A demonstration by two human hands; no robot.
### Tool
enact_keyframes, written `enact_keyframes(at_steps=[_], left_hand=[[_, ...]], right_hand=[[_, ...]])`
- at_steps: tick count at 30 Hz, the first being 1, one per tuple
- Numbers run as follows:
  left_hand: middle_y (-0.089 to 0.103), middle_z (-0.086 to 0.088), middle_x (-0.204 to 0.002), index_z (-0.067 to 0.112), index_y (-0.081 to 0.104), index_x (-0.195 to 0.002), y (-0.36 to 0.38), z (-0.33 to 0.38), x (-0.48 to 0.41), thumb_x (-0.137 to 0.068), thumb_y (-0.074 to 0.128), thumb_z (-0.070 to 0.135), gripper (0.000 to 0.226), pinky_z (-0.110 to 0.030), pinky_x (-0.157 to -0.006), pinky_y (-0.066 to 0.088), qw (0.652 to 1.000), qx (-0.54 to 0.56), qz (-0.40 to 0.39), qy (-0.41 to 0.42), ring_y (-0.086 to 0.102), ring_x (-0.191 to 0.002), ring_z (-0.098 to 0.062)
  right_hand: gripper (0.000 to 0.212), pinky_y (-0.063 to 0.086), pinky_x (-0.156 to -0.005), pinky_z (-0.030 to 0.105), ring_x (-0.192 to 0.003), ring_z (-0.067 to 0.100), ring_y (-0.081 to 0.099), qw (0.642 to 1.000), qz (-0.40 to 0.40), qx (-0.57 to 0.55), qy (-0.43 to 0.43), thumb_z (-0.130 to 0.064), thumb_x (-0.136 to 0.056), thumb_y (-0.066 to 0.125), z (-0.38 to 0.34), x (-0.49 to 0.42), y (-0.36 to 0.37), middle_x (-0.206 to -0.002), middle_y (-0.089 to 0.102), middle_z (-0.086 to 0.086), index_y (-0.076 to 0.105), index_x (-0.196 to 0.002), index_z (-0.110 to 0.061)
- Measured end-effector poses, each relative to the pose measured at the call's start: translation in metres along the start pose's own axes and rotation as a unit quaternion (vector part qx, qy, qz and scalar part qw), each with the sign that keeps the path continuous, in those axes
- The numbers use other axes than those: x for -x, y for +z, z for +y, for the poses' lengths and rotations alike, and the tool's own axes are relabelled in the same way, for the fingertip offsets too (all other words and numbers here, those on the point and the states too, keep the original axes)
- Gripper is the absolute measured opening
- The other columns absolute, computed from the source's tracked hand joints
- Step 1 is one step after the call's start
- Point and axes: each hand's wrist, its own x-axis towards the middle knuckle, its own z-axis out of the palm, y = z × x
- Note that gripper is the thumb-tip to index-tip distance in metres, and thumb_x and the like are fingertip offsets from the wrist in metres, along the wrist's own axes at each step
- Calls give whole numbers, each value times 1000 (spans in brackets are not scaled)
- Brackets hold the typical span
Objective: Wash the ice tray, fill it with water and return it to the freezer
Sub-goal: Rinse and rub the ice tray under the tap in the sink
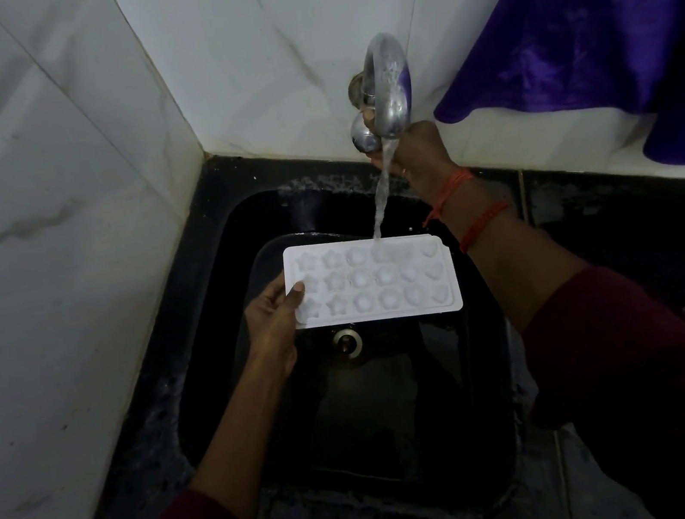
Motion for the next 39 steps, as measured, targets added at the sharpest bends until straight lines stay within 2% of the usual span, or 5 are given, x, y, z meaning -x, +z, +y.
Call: enact_keyframes(at_steps=[8, 16, 21, 32, 39], left_hand=[[72, -13, -110, 5, 65, -125, 9, -2, -6, -96, 61, 3, 29, -29, -68, 62, 1000, -13, 9, -2, 73, -89, -21], [72, -18, -112, 5, 66, -123, 16, -12, -9, -96, 60, 3, 27, -33, -70, 61, 999, 15, 38, -19, 71, -92, -28], [74, -14, -111, 6, 69, -123, 23, -15, -7, -94, 64, 4, 29, -29, -75, 59, 999, 41, 18, -15, 71, -97, -24], [73, -14, -109, 4, 64, -126, 33, -8, -10, -98, 58, 4, 29, -32, -66, 61, 999, 43, 8, -27, 73, -90, -23], [74, -10, -96, 11, 69, -114, 44, -16, -4, -100, 54, 3, 22, -24, -62, 59, 999, 31, -3, -23, 73, -79, -15]], right_hand=[[17, 53, -88, 33, -88, 20, 67, 981, -26, 164, -99, -19, -97, 57, 42, 47, -7, -94, 73, 16, 74, -95, -19], [60, 16, -121, 52, -150, 31, 28, 705, -28, 634, -316, -39, -100, 32, 147, 116, 1, -159, 34, 15, 39, -151, -7], [58, 18, -123, 52, -154, 28, 16, 636, -83, 667, -380, -35, -104, 33, 164, 125, 28, -165, 21, 10, 28, -157, -11], [60, 8, -122, 58, -154, 35, 5, 700, 44, 665, -259, -54, -104, 22, 148, 90, -36, -167, 9, 13, 18, -159, -30], [55, 8, -124, 54, -154, 31, 10, 679, -53, 652, -333, -40, -106, 21, 153, 102, 20, -167, 14, 10, 23, -159, -26]])
